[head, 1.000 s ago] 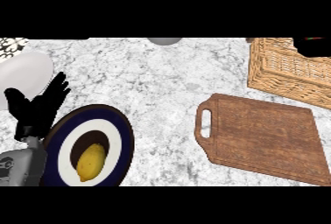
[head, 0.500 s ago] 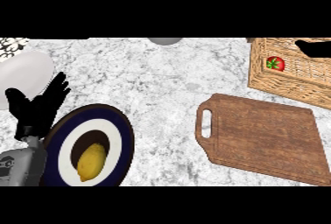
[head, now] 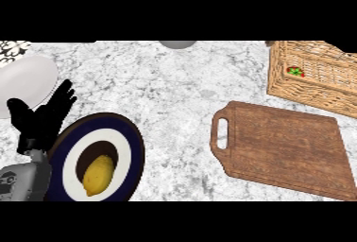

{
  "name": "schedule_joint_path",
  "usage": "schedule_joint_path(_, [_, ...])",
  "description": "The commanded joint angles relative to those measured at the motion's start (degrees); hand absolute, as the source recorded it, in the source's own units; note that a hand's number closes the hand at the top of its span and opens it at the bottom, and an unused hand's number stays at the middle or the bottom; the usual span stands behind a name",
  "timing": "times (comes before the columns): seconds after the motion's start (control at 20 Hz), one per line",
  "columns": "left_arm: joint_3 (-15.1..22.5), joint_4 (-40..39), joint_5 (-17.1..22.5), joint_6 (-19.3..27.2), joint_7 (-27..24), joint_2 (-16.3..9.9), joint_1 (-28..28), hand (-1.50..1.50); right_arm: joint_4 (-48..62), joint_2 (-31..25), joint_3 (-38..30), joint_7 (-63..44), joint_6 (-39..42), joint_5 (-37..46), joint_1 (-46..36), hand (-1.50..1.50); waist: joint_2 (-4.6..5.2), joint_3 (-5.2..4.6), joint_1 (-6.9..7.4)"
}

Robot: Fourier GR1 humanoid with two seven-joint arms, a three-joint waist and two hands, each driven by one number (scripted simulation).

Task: Pick the tomato from the cutting board and place it in the basket

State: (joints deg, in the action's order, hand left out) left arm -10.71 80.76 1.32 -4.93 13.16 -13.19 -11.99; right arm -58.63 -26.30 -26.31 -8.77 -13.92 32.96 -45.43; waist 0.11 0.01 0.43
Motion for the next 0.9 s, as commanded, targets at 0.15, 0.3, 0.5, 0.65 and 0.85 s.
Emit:
schedule_joint_path(0.15, [-1.4, -0.3, 0.4, -0.4, 0.8, -1.7, -0.8, 0.00, -1.2, -2.5, -11.3, -0.3, -3.6, -10.3, 0.6, -1.50, -0.16, 0.03, -0.85])
schedule_joint_path(0.3, [-1.1, -0.6, 0.0, 0.4, -1.8, 0.0, 2.0, 0.00, -1.3, -8.7, -17.4, -1.5, 2.7, -16.8, 2.7, -1.50, -0.25, 0.02, -1.25])
schedule_joint_path(0.5, [-2.3, 1.0, 0.8, -0.2, 0.6, -2.0, 1.0, 0.00, 0.5, -14.2, -22.3, 1.5, 12.4, -23.4, 10.8, -1.50, -0.30, 0.06, -1.27])
schedule_joint_path(0.65, [-0.8, 0.6, 0.4, -0.2, 1.6, -0.9, -0.5, 0.00, 5.4, -20.0, -25.0, 2.8, 20.0, -27.4, 12.9, -1.50, -0.16, 0.06, -1.08])
schedule_joint_path(0.85, [-1.4, -0.3, 0.7, -0.4, 1.0, -1.1, 0.0, 0.00, 9.1, -26.1, -28.0, 6.3, 30.5, -31.0, 20.0, -1.50, -0.12, 0.05, -1.19])
